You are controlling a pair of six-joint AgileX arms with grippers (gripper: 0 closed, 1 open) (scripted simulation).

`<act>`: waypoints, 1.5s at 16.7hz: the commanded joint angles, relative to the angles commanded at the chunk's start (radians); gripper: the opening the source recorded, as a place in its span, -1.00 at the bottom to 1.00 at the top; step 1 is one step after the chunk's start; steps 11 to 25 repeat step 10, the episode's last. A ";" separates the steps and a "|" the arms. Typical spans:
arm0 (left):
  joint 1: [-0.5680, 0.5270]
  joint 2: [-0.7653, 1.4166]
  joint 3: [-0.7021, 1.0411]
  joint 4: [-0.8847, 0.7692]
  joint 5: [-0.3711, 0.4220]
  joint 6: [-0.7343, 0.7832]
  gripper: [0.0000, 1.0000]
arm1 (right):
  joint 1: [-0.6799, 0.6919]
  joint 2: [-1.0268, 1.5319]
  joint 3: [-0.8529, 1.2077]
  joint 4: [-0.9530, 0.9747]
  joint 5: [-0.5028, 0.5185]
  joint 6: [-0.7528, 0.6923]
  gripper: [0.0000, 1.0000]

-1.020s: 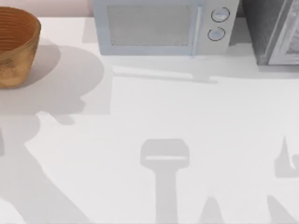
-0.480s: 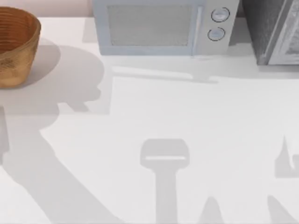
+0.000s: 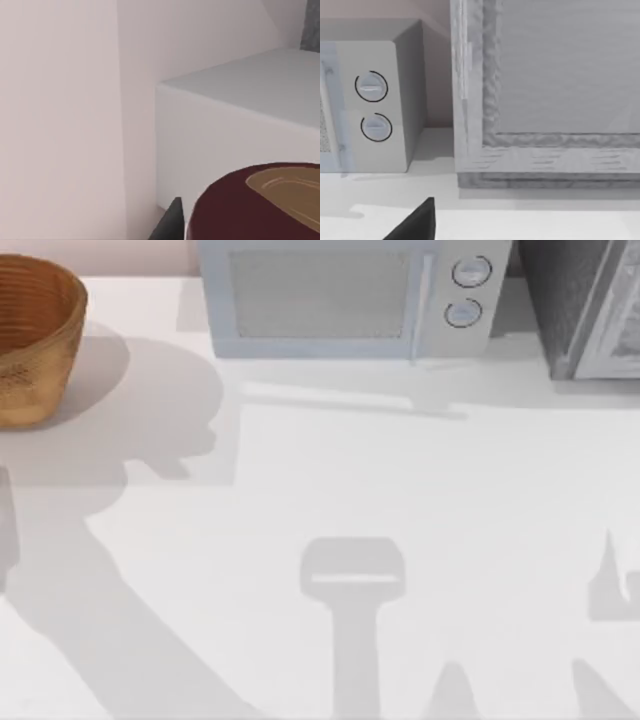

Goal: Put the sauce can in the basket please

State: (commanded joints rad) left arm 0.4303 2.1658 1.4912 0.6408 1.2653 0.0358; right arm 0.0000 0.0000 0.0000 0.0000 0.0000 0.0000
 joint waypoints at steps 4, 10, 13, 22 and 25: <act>0.000 0.000 0.000 0.000 0.000 0.000 0.96 | 0.000 0.000 0.000 0.000 0.000 0.000 1.00; 0.000 0.000 0.000 0.000 0.000 0.000 1.00 | 0.000 0.000 0.000 0.000 0.000 0.000 1.00; 0.000 0.000 0.000 0.000 0.000 0.000 1.00 | 0.000 0.000 0.000 0.000 0.000 0.000 1.00; 0.000 0.000 0.000 0.000 0.000 0.000 1.00 | 0.000 0.000 0.000 0.000 0.000 0.000 1.00; 0.000 0.000 0.000 0.000 0.000 0.000 1.00 | 0.000 0.000 0.000 0.000 0.000 0.000 1.00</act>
